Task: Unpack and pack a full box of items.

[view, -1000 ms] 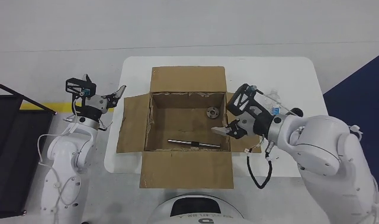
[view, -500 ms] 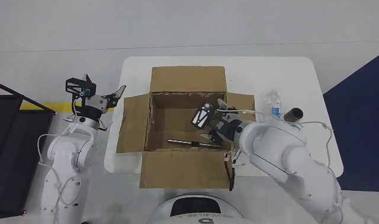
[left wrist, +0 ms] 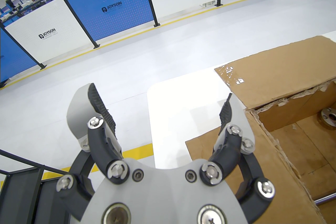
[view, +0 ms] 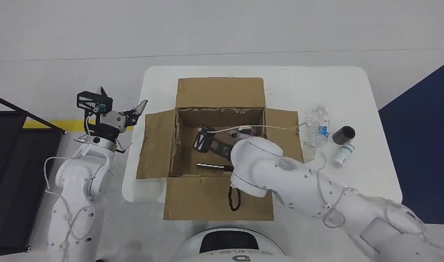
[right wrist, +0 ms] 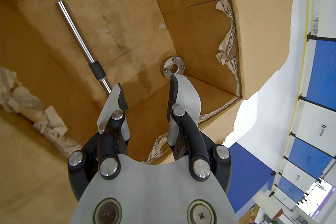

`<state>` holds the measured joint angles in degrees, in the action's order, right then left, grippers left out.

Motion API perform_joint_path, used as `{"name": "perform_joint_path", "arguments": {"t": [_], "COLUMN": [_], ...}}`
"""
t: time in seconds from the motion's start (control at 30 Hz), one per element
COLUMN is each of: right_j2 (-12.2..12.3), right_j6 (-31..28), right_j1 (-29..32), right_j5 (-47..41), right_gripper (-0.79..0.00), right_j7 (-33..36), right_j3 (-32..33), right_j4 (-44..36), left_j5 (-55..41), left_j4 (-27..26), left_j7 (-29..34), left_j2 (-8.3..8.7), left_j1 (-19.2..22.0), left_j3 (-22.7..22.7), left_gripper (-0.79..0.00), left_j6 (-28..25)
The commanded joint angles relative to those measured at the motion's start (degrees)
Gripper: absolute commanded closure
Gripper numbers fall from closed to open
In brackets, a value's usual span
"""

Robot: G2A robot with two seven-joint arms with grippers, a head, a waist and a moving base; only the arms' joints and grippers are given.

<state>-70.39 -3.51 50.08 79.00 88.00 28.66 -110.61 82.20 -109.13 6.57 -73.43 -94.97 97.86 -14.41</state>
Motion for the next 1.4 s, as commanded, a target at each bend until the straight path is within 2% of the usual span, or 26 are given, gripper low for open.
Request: {"name": "perform_joint_path", "arguments": {"t": [0.0, 0.13, 0.37, 0.83, 0.97, 1.37], "right_j2": [-1.18, -3.34, -6.06, -9.34, -10.13, -11.94], "right_j6": [0.55, 1.00, 1.45, 1.37, 1.36, 2.53], "right_j1": [-1.64, -3.84, -5.85, -7.62, -7.84, -7.12], "right_j5": [0.88, 1.49, 0.88, 0.87, 1.22, 3.98], "right_gripper": [-0.369, -0.391, -0.517, -0.446, -0.391, -0.369], "right_j7": [0.00, 0.00, 0.00, 0.00, 0.00, 0.00], "right_j3": [-1.86, -4.35, -5.69, -6.14, -6.17, -5.27], "right_j4": [2.92, 8.70, 17.02, 29.14, 31.52, 36.61], "left_j5": [0.00, 0.00, 0.00, 0.00, 0.00, 0.00], "left_j4": [0.00, 0.00, 0.00, 0.00, 0.00, 0.00], "left_j7": [0.00, 0.00, 0.00, 0.00, 0.00, 0.00], "left_j2": [0.00, 0.00, 0.00, 0.00, 0.00, 0.00], "left_j1": [0.00, 0.00, 0.00, 0.00, 0.00, 0.00], "left_j3": [0.00, 0.00, 0.00, 0.00, 0.00, 0.00], "left_gripper": [-0.785, -0.785, -0.785, -0.785, -0.785, -0.785], "left_j6": [0.00, 0.00, 0.00, 0.00, 0.00, 0.00]}}
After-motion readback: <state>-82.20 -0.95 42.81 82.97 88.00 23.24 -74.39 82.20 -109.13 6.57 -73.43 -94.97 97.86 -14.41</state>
